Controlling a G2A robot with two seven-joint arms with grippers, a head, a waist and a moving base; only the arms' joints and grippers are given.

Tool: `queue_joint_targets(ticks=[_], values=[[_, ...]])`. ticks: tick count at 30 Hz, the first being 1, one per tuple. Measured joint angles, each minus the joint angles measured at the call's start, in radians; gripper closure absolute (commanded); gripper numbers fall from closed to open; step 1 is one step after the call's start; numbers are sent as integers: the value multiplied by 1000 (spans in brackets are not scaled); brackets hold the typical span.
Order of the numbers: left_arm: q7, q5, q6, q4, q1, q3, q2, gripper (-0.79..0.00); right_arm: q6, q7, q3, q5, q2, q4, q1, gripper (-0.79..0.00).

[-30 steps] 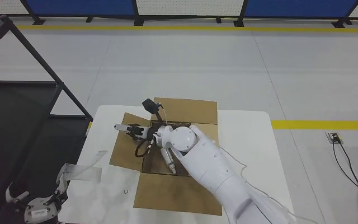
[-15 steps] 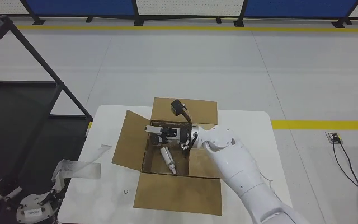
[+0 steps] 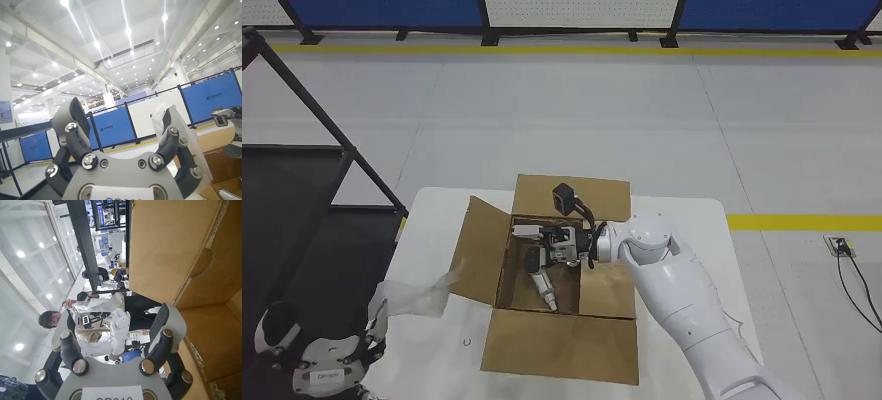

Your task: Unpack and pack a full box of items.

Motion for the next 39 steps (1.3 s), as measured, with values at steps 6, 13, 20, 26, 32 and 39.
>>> queue_joint_targets(ticks=[6,13,20,26,32,39], values=[[-14,73,8,-1,-23,41,0,-785,13,17,-7,51,2,-61,-50,-785],[-80,50,23,13,-65,48,-2,-785,14,73,-13,75,8,-50,-36,-785],[-158,-50,-24,49,-74,-31,1,-785,-59,79,-29,-27,26,-22,-15,-785],[-197,-7,-85,127,-106,-24,8,-785,-29,-198,-101,-267,29,-131,-64,-785],[-212,14,-168,198,-151,11,13,-785,172,-471,-191,-524,23,-254,-113,-785],[-209,17,-184,249,-180,26,16,-785,346,-544,-215,-644,24,-329,-143,-785]])
